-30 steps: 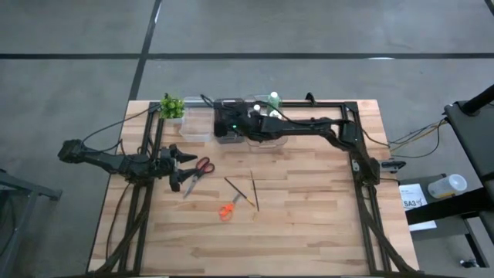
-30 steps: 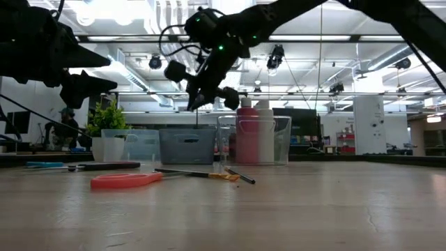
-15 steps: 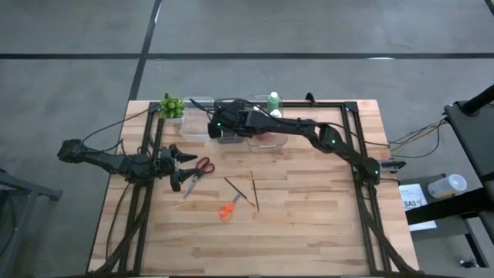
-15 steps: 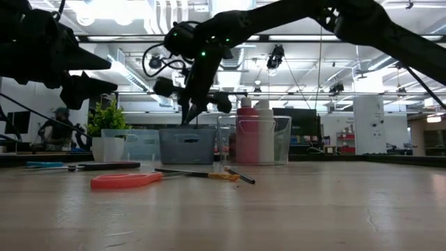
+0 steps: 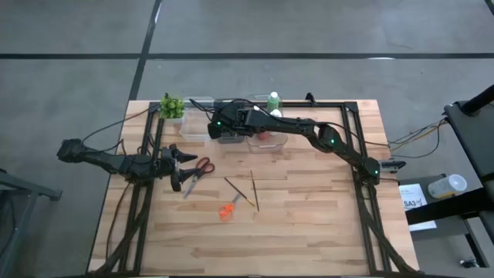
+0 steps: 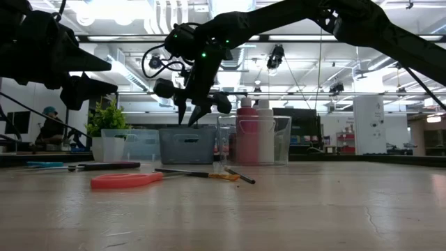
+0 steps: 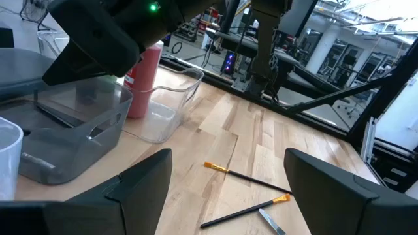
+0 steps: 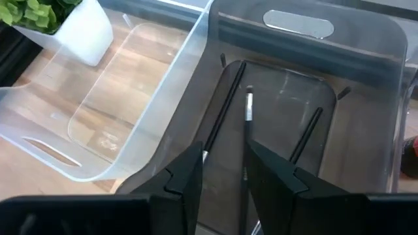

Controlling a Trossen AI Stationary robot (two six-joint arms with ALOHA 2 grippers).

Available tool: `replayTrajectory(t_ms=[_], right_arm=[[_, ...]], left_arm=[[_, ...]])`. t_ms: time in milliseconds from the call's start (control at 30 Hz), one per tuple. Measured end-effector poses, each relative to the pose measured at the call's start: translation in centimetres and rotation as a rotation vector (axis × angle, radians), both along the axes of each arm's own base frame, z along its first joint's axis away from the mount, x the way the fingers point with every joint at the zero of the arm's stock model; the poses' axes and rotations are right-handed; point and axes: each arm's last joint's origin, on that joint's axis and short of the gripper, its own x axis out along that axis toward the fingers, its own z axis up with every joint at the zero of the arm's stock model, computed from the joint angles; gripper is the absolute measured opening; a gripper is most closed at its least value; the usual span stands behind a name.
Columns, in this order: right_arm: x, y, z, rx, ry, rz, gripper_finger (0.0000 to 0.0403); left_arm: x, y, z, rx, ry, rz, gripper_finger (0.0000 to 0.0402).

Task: Pick & Place Paint Supplies
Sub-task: Put the left gold paintbrush into the black bin

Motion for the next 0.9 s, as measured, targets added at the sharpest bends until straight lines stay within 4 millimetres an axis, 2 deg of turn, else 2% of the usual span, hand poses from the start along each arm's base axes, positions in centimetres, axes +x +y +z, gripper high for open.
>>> replayTrajectory(t_ms=[167,400,567,800,900], right_arm=[[0.1,0.0,0.6,-0.007,-0.017,0.004,0.0115],[0.4,0.7,3.4,-0.073,-0.070,0.075,0.0115],[0.3,3.0,6.0,-0.156,-0.062,0.198,0.0115],[-0.7,7.6,10.2,-0.386,0.019,0.307,0.0115],[-1.2,9.5,11.8,-0.428,0.017,0.372,0.0115]], left_arm=[[0.0,0.0,0.0,0.000,0.000,0.000,0.0303],[0.0,0.0,0.0,0.000,0.000,0.000,0.0303],[0.0,0.0,0.0,0.000,0.000,0.000,0.0303],[0.0,0.0,0.0,0.000,0.000,-0.001,0.0303],[0.0,0.0,0.0,-0.001,-0.001,0.000,0.0303]])
